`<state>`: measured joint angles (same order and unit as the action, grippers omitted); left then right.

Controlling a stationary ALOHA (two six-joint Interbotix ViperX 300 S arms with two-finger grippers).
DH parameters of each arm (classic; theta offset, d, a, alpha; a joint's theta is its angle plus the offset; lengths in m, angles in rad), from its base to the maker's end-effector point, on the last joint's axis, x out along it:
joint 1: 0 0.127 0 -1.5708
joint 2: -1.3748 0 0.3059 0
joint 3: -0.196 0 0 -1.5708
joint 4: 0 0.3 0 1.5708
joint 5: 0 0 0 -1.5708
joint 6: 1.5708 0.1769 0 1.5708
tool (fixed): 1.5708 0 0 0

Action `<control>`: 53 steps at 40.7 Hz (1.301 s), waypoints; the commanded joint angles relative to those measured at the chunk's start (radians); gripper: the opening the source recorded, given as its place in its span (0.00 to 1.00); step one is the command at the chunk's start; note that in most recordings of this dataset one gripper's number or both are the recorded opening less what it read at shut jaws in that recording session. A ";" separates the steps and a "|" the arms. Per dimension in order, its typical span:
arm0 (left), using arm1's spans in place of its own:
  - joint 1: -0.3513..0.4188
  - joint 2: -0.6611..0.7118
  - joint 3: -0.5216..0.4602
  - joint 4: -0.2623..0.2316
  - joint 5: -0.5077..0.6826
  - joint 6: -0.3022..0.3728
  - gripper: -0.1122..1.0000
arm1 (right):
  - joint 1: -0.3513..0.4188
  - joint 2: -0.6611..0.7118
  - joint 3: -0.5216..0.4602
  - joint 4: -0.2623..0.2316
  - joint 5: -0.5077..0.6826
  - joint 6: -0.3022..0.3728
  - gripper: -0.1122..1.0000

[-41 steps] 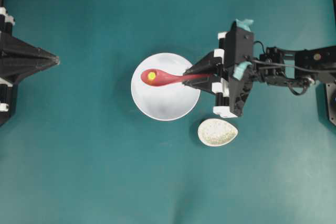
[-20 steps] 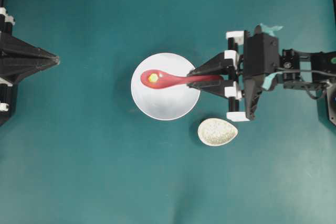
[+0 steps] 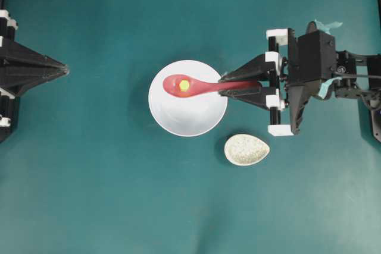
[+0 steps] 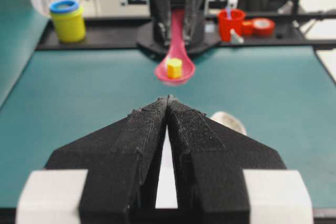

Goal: Scoop the yellow hexagonal prism block from the bowl with a spoon using the right arm.
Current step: 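Hold the spoon level with the yellow block above the bowl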

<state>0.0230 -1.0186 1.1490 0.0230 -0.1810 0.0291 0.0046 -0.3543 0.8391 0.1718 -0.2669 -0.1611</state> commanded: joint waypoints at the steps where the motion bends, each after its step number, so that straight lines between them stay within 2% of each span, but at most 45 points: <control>1: 0.003 0.005 -0.029 0.000 -0.006 0.000 0.17 | 0.003 -0.023 -0.015 -0.002 -0.005 -0.003 0.32; 53: 0.014 0.006 -0.029 -0.002 -0.017 -0.002 0.17 | 0.015 -0.041 -0.017 -0.002 0.003 -0.002 0.32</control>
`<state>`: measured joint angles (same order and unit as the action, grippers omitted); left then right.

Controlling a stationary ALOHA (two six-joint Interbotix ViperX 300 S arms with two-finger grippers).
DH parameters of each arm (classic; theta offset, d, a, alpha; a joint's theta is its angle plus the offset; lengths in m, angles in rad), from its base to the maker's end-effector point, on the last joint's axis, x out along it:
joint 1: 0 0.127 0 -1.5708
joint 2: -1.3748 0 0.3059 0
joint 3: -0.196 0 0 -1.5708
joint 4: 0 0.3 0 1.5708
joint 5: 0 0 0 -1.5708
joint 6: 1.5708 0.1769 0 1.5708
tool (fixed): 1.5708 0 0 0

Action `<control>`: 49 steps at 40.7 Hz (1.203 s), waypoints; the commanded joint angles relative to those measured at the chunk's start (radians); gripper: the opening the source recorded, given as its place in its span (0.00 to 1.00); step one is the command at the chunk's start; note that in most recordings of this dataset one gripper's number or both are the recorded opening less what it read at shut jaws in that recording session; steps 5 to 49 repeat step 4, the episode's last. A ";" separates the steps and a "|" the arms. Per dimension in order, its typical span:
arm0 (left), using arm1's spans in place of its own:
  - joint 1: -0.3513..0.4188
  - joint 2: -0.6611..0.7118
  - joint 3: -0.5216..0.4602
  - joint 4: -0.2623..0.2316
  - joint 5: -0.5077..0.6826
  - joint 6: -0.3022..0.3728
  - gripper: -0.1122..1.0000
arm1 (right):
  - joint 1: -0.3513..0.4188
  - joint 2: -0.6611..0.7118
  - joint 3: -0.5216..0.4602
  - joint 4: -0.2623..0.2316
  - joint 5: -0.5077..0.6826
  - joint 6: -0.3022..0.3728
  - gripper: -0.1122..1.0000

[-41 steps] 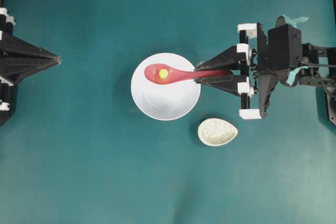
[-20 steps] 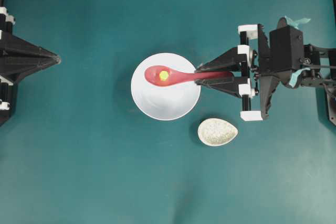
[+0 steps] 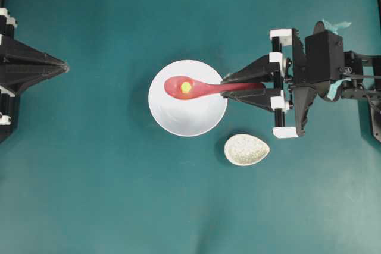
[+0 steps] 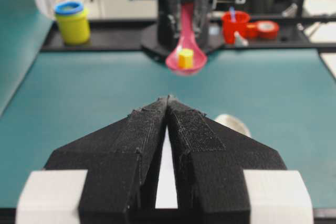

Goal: Scoop the yellow hexagonal prism block from the bowl with a spoon using the right arm.
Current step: 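Hold the spoon level with the yellow block above the bowl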

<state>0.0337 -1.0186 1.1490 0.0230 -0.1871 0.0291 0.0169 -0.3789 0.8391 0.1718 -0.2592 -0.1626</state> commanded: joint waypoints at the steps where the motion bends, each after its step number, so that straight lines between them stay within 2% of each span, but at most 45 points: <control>1: 0.003 0.006 -0.028 -0.002 -0.011 -0.002 0.17 | 0.005 -0.017 -0.017 -0.002 -0.005 0.000 0.32; 49: 0.003 0.006 -0.028 -0.002 -0.011 -0.002 0.17 | 0.003 -0.017 -0.017 0.000 -0.005 0.000 0.32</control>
